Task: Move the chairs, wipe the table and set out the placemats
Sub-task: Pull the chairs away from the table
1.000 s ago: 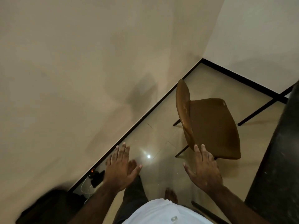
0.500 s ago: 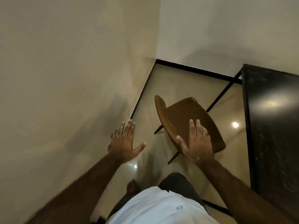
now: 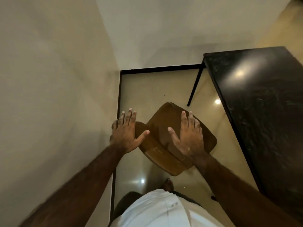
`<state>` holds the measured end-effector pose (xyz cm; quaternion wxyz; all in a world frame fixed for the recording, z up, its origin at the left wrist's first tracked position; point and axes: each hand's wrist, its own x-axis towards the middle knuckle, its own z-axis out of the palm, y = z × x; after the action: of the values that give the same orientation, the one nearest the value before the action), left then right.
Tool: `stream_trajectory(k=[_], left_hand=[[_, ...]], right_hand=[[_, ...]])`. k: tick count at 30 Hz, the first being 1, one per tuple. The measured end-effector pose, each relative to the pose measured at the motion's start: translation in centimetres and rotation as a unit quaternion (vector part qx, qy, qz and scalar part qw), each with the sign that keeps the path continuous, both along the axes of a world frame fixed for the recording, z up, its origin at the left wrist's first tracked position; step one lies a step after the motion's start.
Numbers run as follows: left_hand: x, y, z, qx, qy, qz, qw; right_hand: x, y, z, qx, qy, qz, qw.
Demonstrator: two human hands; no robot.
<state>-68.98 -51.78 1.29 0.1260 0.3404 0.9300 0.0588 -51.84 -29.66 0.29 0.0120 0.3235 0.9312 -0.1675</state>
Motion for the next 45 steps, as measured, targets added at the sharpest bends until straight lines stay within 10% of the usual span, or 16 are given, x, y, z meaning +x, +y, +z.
stream_trajectory(k=[14, 28, 33, 39, 42, 45], left_hand=[[-8.7, 10.8, -4.6, -0.035, -0.061, -0.109, 0.992], [-18.2, 12.4, -14.6, -0.230, -0.300, -0.028, 0.926], [-17.9, 13.1, -15.2, -0.192, -0.440, 0.154, 0.864], [-17.8, 11.6, -15.2, -0.227, -0.561, 0.243, 0.758], [-18.1, 11.1, -16.0, -0.233, -0.540, 0.235, 0.774], [-18.6, 11.6, -16.1, -0.232, -0.510, 0.207, 0.802]], right_hand=[[-0.6, 3.4, -3.3, -0.056, -0.097, -0.168, 0.979], [-1.8, -1.9, -10.1, -0.167, -0.216, -0.351, 0.896], [0.1, -3.9, -12.7, -0.277, -0.267, -0.419, 0.822], [1.7, -4.3, -14.1, -0.459, -0.142, -0.591, 0.647], [1.9, -3.9, -13.6, -0.522, -0.100, -0.628, 0.568], [1.4, -3.1, -12.4, -0.525, -0.089, -0.632, 0.562]])
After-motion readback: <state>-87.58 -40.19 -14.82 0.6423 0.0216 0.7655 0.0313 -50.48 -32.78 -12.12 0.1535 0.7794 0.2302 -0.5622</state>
